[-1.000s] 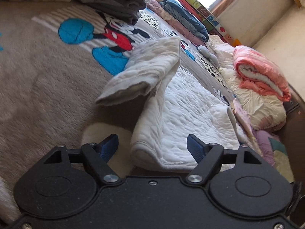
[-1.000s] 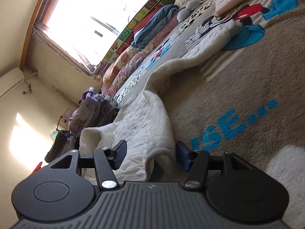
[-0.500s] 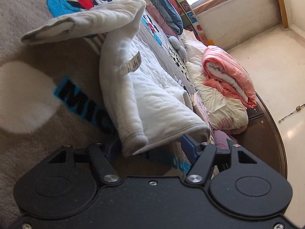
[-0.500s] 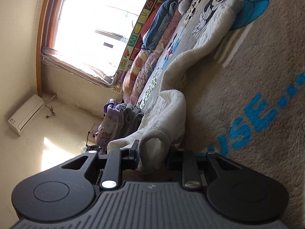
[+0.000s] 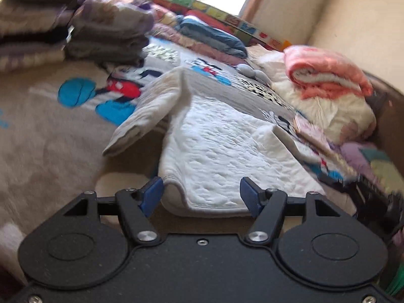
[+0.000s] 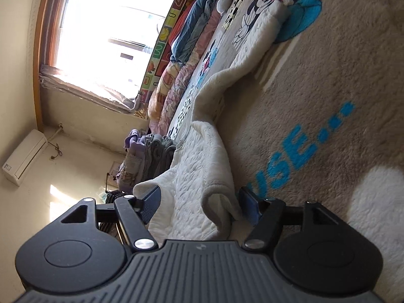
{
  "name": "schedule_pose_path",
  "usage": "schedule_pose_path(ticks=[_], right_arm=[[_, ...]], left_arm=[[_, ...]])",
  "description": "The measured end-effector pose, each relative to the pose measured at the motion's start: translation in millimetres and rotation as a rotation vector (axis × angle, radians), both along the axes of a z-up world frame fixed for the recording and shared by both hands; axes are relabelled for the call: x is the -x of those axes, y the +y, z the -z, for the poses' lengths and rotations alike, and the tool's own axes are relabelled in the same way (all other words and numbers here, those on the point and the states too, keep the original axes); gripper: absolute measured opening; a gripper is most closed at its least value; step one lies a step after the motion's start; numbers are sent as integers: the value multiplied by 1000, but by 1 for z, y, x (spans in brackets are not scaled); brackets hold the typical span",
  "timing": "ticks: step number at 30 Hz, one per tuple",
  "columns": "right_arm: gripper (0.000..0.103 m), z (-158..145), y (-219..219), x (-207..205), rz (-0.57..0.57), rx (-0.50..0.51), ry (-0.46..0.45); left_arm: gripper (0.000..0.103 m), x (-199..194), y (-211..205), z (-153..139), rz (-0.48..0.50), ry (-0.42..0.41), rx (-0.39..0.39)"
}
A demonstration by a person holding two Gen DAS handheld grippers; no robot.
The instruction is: Fold clothes
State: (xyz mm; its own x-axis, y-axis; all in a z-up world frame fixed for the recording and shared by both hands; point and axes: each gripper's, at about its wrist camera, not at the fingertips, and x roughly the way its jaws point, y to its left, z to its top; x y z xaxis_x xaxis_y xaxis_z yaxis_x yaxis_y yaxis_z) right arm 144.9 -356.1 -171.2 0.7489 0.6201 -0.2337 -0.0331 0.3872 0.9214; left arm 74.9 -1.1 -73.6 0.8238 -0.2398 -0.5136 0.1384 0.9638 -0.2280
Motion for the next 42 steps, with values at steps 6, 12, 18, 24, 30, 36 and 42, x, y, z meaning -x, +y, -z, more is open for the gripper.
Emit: schedule_pose_path(ticks=[6,12,18,24,30,36,42], right_arm=[[66,-6,0,5,52,136,-9],[68,-10,-14,18,91,129,-26],[61,-21,-15,30,31,339,-65],[50,-32,10,28,-61,544,-166],[25,-26,13,13,-28,478,-169],[7,1,5,2,32,260,-59],[7,21,2,9,31,1,11]], left_arm=[[65,7,-107,35,307,-196,-608],[47,-8,-161,78,468,-306,-958],[34,-31,-173,100,481,-349,-1085],[11,-57,-150,58,393,-223,-733],[11,-68,-137,36,353,-134,-500],[10,-64,-129,28,328,-95,-381],[8,-53,-130,31,411,-109,-449]])
